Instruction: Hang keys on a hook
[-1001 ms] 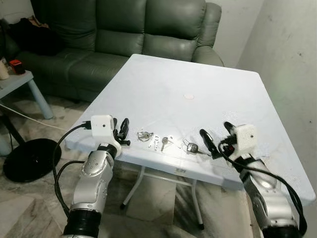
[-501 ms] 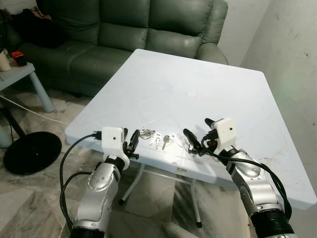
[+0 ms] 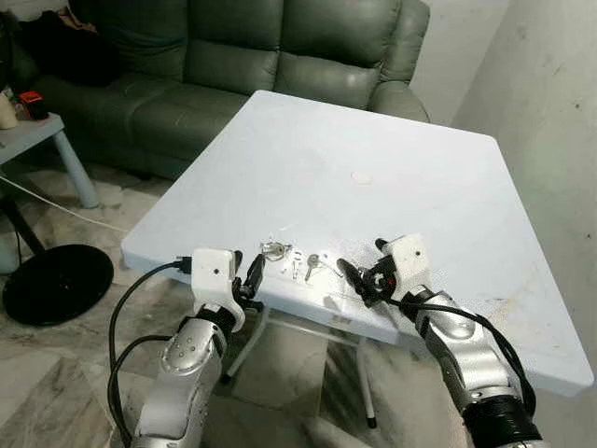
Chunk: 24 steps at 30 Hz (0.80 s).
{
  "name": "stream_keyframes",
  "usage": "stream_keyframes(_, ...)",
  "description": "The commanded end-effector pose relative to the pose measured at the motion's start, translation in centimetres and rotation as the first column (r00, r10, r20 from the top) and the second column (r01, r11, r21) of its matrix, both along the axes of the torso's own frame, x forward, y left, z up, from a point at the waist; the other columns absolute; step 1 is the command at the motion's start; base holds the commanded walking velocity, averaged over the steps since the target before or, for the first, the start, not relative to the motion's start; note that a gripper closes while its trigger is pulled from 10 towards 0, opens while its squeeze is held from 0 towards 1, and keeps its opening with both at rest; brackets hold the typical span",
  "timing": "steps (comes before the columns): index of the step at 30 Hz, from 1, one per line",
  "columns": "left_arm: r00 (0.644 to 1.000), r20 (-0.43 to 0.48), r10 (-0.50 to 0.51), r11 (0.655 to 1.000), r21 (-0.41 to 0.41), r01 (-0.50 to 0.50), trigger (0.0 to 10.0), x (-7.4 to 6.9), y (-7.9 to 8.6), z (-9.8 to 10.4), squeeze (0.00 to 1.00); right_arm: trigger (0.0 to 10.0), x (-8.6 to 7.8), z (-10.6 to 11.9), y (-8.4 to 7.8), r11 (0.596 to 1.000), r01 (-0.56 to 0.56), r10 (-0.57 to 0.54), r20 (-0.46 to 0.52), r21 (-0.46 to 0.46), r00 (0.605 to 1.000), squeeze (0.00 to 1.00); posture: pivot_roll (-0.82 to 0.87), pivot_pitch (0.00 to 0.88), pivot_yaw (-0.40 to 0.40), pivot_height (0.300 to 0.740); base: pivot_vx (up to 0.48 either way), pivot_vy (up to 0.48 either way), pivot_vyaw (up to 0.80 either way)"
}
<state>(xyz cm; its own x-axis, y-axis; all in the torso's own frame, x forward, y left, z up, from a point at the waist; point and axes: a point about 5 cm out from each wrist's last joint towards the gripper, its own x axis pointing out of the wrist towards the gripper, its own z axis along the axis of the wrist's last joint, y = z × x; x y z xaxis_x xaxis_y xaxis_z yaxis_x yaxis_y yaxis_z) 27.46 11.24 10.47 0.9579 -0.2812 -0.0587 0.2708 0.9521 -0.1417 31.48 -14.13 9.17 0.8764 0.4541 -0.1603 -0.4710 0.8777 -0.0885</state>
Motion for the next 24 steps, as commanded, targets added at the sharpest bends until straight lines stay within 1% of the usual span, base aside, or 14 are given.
stream_keyframes(1,1.000,-0.002,-0.014,1.000,0.001,0.014,10.0,-0.3,-0.5,0.2,0.00,10.0,0.2,-0.1,-0.2,1.000,0.018,-0.018,-0.003,-0.026,1.000,0.00,0.15,0.009,-0.124,0.740,0.000,0.000,0.00)
stream_keyframes(10,1.000,-0.011,-0.012,1.000,0.000,0.012,10.0,-0.6,-0.5,0.3,0.00,10.0,0.5,-0.4,0.4,0.999,0.037,-0.037,-0.014,-0.027,0.999,0.00,0.16,0.019,-0.126,0.740,0.000,0.000,0.00)
stream_keyframes(11,1.000,-0.012,-0.010,1.000,0.001,0.010,10.0,-0.7,-0.5,0.3,0.00,8.0,0.5,-0.5,0.5,0.999,0.038,-0.038,-0.016,-0.028,0.999,0.00,0.17,0.023,-0.127,0.740,0.000,0.000,0.00)
stream_keyframes(12,1.000,-0.012,-0.010,1.000,0.001,0.010,10.0,-0.7,-0.5,0.3,0.00,8.0,0.5,-0.5,0.5,0.999,0.038,-0.038,-0.016,-0.028,0.999,0.00,0.17,0.023,-0.127,0.740,0.000,0.000,0.00)
stream_keyframes(13,1.000,-0.013,-0.007,1.000,0.003,0.007,10.0,-0.7,-0.5,0.3,0.00,5.5,0.5,-0.5,0.7,0.999,0.037,-0.037,-0.014,-0.028,0.999,0.00,0.17,0.025,-0.128,0.740,0.000,0.000,0.00)
stream_keyframes(14,1.000,-0.014,-0.005,1.000,0.003,0.005,10.0,-0.7,-0.4,0.4,0.00,4.5,0.5,-0.5,0.8,0.999,0.035,-0.035,-0.014,-0.028,0.999,0.00,0.17,0.025,-0.129,0.740,0.000,0.000,0.00)
stream_keyframes(17,1.000,-0.016,-0.004,1.000,0.003,0.004,10.0,-0.8,-0.4,0.4,0.00,4.4,0.5,-0.5,0.9,0.999,0.033,-0.033,-0.012,-0.029,0.999,0.00,0.17,0.025,-0.130,0.740,0.000,0.000,0.00)
stream_keyframes(19,1.000,-0.015,0.000,1.000,0.003,0.000,10.0,-0.8,-0.4,0.4,0.00,0.9,0.5,-0.5,1.1,0.999,0.024,-0.024,-0.010,-0.028,1.000,0.00,0.18,0.026,-0.132,0.740,0.000,0.000,0.00)
stream_keyframes(20,1.000,-0.016,0.001,1.000,0.003,-0.001,10.0,-0.8,-0.4,0.4,0.00,0.9,0.5,-0.5,1.2,0.999,0.020,-0.020,-0.008,-0.028,1.000,0.00,0.18,0.026,-0.132,0.740,0.000,0.000,0.00)
stream_keyframes(21,1.000,-0.015,0.003,1.000,0.003,-0.003,10.0,-0.8,-0.3,0.5,0.00,1.6,0.5,-0.6,1.3,0.999,0.023,-0.023,-0.012,-0.034,1.000,0.00,0.18,0.026,-0.136,0.740,0.000,0.000,0.00)
stream_keyframes(22,1.000,-0.015,0.004,1.000,0.002,-0.004,10.0,-0.8,-0.3,0.5,0.00,1.6,0.6,-0.6,1.3,0.999,0.024,-0.025,-0.015,-0.033,1.000,0.00,0.18,0.026,-0.136,0.740,0.000,0.000,0.00)
stream_keyframes(23,1.000,-0.015,0.005,1.000,0.002,-0.005,10.0,-0.9,-0.4,0.5,0.00,0.0,0.5,-0.7,1.3,0.999,0.024,-0.024,-0.017,-0.034,1.000,0.00,0.18,0.026,-0.136,0.740,0.000,0.000,0.00)
stream_keyframes(24,1.000,-0.016,0.006,1.000,0.002,-0.006,10.0,-0.9,-0.4,0.5,0.00,0.0,0.5,-0.7,1.4,0.999,0.026,-0.027,-0.017,-0.039,0.999,0.00,0.18,0.026,-0.136,0.740,0.000,0.000,0.00)
